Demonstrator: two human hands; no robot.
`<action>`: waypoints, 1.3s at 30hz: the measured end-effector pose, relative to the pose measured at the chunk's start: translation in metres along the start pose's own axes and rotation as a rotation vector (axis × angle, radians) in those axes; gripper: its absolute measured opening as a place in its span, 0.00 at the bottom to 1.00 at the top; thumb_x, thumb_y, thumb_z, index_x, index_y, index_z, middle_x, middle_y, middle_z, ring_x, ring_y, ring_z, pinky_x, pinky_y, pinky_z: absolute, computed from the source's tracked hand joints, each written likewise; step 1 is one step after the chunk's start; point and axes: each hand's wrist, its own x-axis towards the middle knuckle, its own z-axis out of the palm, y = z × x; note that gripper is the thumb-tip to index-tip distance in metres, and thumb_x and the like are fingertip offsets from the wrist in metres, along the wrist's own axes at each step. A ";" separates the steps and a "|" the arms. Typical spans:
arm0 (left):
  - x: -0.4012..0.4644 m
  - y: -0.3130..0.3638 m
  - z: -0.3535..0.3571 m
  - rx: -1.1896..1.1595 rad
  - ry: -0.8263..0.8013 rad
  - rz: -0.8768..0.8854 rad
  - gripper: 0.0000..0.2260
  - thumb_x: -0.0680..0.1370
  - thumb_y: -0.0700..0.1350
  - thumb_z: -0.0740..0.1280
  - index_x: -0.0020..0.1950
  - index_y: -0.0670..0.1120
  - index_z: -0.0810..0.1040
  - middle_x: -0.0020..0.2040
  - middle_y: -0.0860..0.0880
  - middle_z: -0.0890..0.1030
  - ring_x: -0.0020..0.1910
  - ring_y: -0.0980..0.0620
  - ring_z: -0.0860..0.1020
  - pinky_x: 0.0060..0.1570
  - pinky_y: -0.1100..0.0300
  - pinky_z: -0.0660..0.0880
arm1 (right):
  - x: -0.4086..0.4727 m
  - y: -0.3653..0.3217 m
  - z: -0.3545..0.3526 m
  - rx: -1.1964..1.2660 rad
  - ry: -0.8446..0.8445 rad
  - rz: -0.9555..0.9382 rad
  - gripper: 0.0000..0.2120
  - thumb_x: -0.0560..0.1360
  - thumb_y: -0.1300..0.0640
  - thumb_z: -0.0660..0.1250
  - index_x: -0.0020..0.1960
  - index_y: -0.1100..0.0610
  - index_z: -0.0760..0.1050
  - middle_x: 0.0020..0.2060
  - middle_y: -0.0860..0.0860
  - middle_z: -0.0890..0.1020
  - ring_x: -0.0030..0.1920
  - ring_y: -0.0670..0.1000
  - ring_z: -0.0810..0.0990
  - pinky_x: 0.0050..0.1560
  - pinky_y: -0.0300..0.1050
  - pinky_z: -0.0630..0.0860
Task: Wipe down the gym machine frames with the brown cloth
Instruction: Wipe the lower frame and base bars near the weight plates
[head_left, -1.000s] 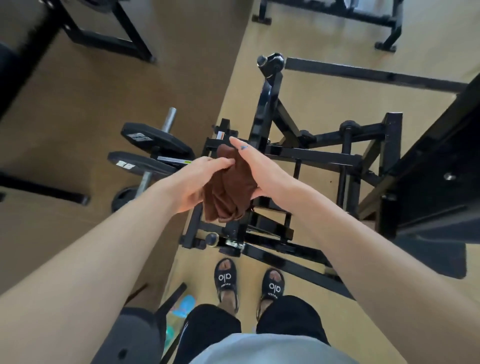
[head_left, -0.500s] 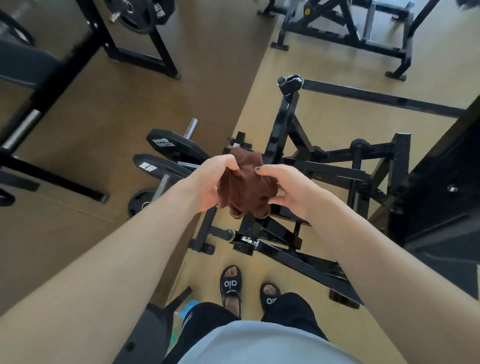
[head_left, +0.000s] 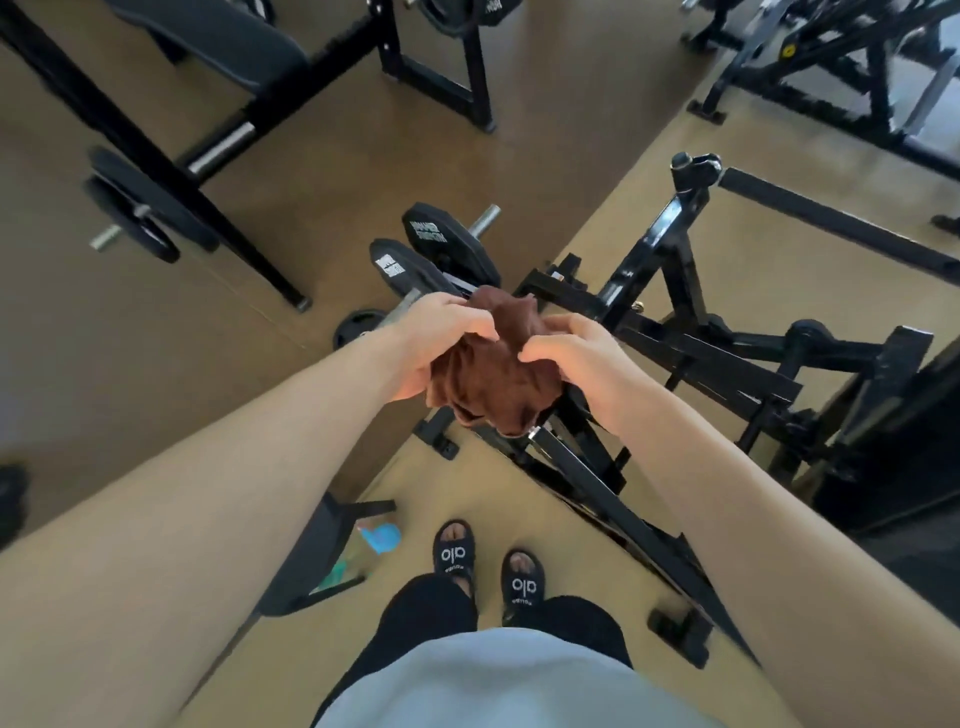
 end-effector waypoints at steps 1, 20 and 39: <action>-0.008 -0.005 -0.004 -0.014 0.044 0.000 0.13 0.73 0.39 0.70 0.57 0.39 0.83 0.53 0.39 0.85 0.51 0.40 0.86 0.54 0.45 0.81 | -0.004 0.000 0.007 -0.007 -0.012 -0.009 0.17 0.70 0.57 0.77 0.55 0.47 0.76 0.57 0.51 0.82 0.56 0.53 0.82 0.57 0.52 0.81; -0.187 -0.189 -0.248 -0.265 0.324 -0.012 0.29 0.70 0.34 0.71 0.68 0.50 0.69 0.62 0.47 0.77 0.55 0.46 0.81 0.42 0.54 0.81 | -0.086 0.031 0.338 -0.099 -0.265 -0.071 0.24 0.74 0.54 0.75 0.69 0.50 0.73 0.58 0.50 0.82 0.56 0.50 0.83 0.58 0.51 0.80; -0.226 -0.278 -0.369 0.083 0.154 -0.185 0.40 0.59 0.41 0.68 0.69 0.64 0.66 0.65 0.50 0.74 0.59 0.43 0.78 0.50 0.49 0.80 | -0.123 0.078 0.491 0.019 -0.137 0.069 0.23 0.73 0.61 0.73 0.62 0.39 0.77 0.55 0.50 0.83 0.54 0.54 0.83 0.62 0.58 0.80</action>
